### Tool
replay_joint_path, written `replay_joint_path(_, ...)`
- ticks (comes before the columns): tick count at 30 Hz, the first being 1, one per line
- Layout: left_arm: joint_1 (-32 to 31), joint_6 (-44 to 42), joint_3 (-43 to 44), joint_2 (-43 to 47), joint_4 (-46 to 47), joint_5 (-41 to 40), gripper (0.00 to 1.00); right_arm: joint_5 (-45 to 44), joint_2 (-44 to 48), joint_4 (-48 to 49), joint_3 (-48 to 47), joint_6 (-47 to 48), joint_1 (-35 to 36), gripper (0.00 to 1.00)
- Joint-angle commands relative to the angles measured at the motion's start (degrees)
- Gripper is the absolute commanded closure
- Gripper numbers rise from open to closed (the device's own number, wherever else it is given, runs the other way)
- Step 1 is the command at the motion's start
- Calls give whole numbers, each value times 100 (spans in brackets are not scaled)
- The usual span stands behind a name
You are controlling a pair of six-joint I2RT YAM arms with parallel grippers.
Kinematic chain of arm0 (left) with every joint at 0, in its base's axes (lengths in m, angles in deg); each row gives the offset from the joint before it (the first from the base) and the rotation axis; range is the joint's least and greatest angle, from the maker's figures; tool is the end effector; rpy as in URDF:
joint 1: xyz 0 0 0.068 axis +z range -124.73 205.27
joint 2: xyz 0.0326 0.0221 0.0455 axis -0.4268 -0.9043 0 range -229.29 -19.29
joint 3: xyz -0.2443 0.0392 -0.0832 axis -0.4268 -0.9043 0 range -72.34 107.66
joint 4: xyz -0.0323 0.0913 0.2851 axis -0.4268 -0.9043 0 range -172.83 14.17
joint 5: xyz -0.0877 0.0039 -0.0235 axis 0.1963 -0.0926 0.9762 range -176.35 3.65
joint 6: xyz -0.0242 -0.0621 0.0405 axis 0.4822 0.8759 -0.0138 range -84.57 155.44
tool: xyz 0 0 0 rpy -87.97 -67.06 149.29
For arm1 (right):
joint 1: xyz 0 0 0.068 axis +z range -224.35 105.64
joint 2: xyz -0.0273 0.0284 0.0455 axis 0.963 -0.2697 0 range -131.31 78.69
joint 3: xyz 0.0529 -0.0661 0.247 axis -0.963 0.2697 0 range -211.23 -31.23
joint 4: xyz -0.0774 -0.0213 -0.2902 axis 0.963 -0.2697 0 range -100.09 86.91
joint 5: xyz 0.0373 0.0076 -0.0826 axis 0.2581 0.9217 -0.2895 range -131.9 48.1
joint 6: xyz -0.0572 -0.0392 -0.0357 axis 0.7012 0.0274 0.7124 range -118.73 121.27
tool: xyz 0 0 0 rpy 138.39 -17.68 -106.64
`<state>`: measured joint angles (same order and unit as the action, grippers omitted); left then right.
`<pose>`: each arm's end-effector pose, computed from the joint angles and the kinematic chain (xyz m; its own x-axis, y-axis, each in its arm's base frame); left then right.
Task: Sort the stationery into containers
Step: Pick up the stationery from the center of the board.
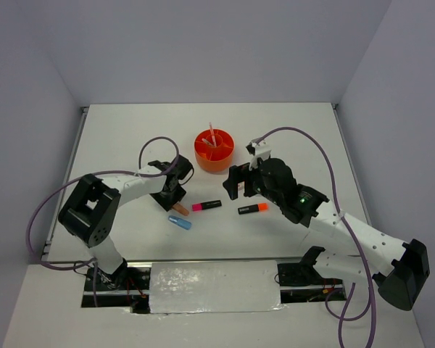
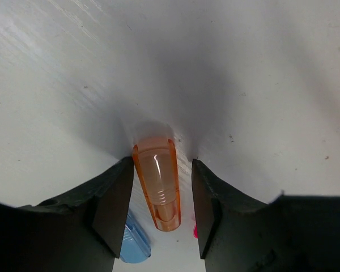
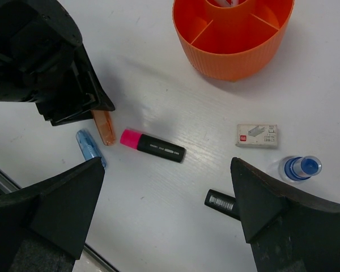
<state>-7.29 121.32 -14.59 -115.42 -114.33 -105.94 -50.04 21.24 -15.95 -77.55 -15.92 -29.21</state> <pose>0.2987 -0.1642 0.0997 -0.5006 -0.7952 -0.3420 -0.7869 0.5827 -0.2030 0.2221 0.2100 0.2724 -0.4544 -0.0418 -0.8898 -0.4985 0.8398 0.2151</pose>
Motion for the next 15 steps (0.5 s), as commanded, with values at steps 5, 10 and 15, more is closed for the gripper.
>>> replay_joint_path(5,-5,7,183,-309,132,105,51,23,173,354,115,111,38,0)
replay_joint_path(10,21,-2,104,-134,168,35,85,14,243,363,168,119,29,0)
replay_joint_path(15,21,-203,358,340,-26,-597,100,-12,384,407,255,137,-14,0)
